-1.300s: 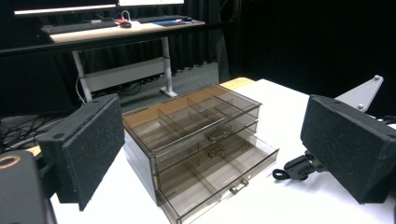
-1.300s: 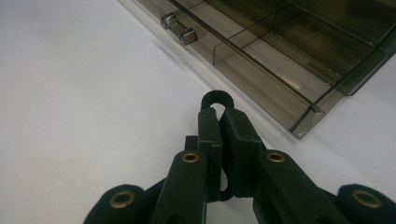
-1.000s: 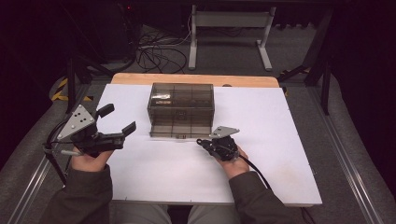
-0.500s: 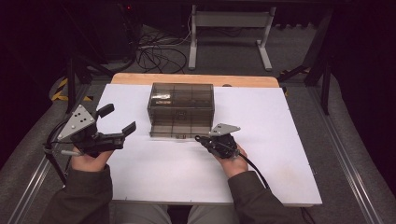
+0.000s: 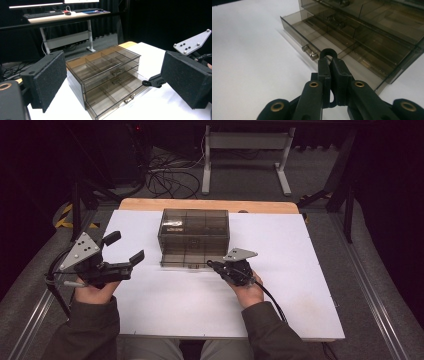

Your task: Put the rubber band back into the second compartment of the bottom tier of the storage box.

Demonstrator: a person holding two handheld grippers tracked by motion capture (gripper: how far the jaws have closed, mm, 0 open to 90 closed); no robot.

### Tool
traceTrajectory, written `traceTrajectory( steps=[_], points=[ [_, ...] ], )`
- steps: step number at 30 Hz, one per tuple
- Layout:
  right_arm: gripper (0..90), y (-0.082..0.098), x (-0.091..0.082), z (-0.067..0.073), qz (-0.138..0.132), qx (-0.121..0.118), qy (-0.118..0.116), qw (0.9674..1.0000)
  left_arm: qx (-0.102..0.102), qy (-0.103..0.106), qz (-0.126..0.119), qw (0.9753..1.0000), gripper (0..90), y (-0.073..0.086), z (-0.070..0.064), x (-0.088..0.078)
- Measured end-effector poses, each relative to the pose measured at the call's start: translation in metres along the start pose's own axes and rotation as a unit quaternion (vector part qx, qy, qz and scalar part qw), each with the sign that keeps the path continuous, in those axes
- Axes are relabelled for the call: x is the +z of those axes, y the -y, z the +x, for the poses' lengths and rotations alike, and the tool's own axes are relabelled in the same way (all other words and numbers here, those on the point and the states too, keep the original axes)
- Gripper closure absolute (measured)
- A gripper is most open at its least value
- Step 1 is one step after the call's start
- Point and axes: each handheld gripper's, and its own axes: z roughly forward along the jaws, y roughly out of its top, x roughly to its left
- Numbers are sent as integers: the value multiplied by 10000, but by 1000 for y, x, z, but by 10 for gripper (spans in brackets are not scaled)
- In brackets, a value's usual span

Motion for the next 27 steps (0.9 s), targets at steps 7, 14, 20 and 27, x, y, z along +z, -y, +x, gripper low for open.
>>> traceTrajectory(
  steps=[7,14,20,27],
  points=[
    [859,-8,5,2,-88,-4,-30,10000,-16,-1,-12,10000,73,0,1,-1],
    [859,-14,9,4,-116,-10,-44,9999,-25,11,-16,10000,74,0,2,-2],
    [859,-20,13,4,-152,-14,-51,9999,-26,24,-18,10000,74,0,2,-2],
    [859,-27,19,5,-161,-33,-50,9999,-47,34,-46,10000,74,0,2,-2]
  ],
)
